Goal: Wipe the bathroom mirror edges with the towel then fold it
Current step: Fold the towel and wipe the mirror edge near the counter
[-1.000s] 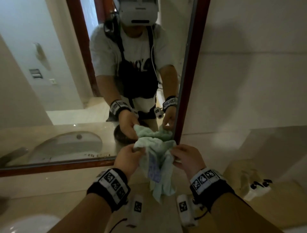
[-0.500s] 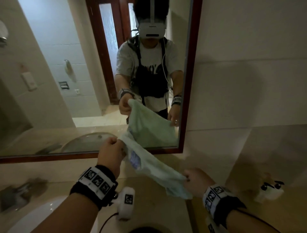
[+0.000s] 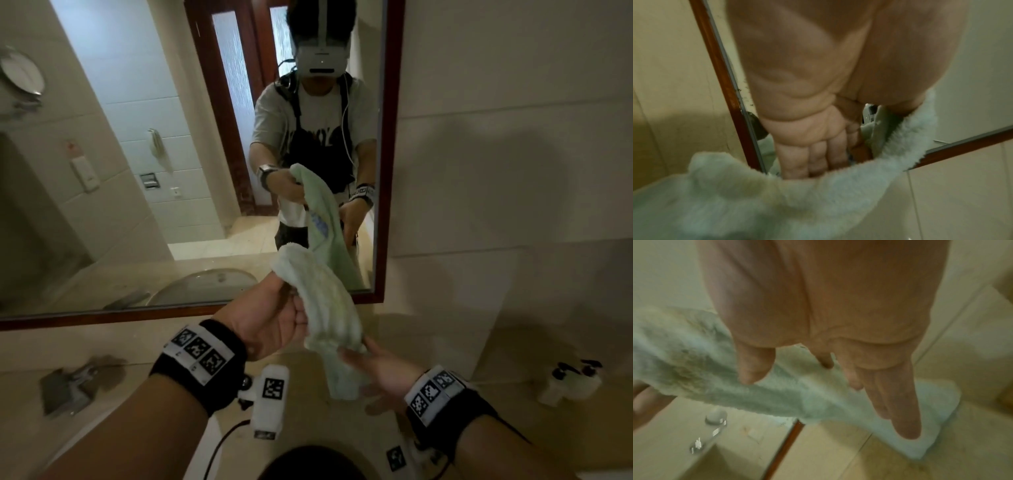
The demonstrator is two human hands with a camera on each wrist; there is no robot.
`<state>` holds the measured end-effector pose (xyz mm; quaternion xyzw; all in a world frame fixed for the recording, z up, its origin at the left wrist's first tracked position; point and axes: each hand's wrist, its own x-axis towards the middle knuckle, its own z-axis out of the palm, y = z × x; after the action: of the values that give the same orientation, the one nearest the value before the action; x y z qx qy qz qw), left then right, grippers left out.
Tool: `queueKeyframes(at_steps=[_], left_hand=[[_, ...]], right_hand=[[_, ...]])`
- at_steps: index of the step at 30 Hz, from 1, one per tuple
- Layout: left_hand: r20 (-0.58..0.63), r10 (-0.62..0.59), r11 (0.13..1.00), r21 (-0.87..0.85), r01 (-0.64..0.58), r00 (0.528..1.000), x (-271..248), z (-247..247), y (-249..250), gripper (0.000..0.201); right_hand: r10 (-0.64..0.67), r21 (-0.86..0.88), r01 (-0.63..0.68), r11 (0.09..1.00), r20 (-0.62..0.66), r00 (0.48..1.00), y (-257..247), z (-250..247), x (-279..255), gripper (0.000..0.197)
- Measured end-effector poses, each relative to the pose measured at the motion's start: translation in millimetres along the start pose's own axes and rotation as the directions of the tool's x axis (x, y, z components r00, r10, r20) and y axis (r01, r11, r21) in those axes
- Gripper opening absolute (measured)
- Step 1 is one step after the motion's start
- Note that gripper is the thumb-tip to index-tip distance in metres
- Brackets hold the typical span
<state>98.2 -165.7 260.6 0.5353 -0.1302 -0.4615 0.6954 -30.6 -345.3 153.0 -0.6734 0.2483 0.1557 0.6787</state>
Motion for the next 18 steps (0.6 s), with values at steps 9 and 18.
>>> queueKeyframes(at_steps=[9, 18], left_hand=[[-0.416, -0.055, 0.993, -0.117, 0.006, 0.908, 2, -20, -39, 0.031], [-0.162, 0.015, 0.947, 0.319, 0.038, 0.987, 31, -15, -47, 0.013]], right_hand=[[-0.111, 0.707, 0.181, 0.684, -0.145, 0.983, -17, 14, 15, 0.042], [-0.236, 0.385, 0.372, 0.845, -0.356, 0.904, -53, -2, 43, 0.030]])
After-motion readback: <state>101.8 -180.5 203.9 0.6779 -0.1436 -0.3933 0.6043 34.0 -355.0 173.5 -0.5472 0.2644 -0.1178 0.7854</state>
